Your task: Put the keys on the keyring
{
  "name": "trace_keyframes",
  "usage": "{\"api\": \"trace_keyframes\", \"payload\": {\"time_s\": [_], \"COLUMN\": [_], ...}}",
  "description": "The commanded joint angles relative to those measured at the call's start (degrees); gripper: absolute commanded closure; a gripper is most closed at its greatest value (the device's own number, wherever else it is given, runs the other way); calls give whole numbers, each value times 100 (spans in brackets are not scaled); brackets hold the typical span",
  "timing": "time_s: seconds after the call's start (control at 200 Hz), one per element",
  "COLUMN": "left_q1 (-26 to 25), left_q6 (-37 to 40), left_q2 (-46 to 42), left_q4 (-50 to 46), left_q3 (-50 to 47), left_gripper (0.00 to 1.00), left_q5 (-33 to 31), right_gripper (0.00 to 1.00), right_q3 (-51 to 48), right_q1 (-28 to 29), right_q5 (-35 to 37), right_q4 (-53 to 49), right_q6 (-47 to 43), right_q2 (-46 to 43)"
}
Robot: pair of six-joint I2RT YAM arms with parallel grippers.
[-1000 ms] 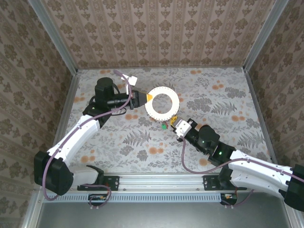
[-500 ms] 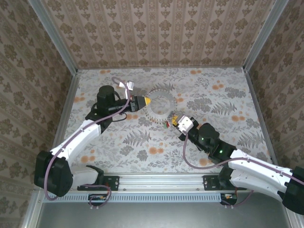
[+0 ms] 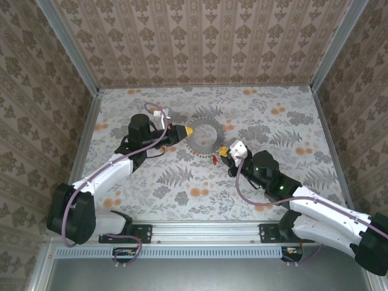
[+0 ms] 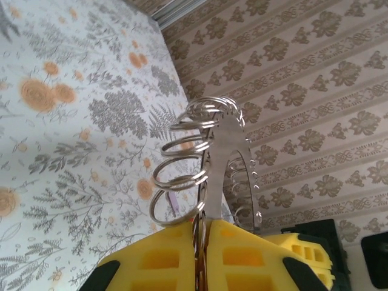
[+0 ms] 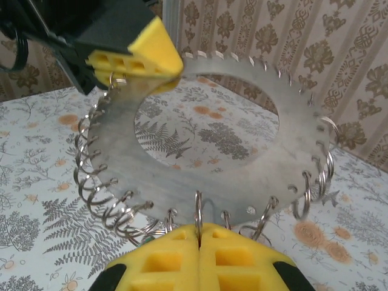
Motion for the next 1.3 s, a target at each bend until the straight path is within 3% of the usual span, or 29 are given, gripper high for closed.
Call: {"api": "trace_keyframes", "payload": {"time_s": [0.0, 0.165, 0.305, 0.475, 0.695, 0.82, 1.095, 1.295], "left_q1": [-144, -173, -175, -182, -234, -270, -310, -314], "left_q6": [-115, -218, -264, -217, 115, 228, 232, 1023], "left_q2": [129, 166, 209, 286, 367, 410, 460, -45], "left_q4": [306, 366, 296, 287, 102, 191, 820, 620], "left_q3": [-63, -126, -172, -264, -459, -764, -1514, -1476], "left_gripper": [95, 95, 87, 67, 58, 52, 46, 48], "left_q5": [-181, -302, -378, -434, -566, -838, -1165, -1402], "right_gripper": [100, 100, 100, 100, 100, 100, 100, 100], "right_q3": [311, 317, 370, 685, 1108, 1316, 1923, 1973], "right_q1": [-11, -17, -53, -320, -655, -822, -980, -484], "right_q5": [-8, 183, 212, -516, -1364, -1502, -1046, -437], "right_q4": [503, 460, 28, -930, -1658, -2001, -3023, -3502], "right_q6": [232, 176, 8, -48, -123, -217, -701, -1719], "right_q2": [-10, -1, 0, 87, 472, 793, 1505, 1715]}}
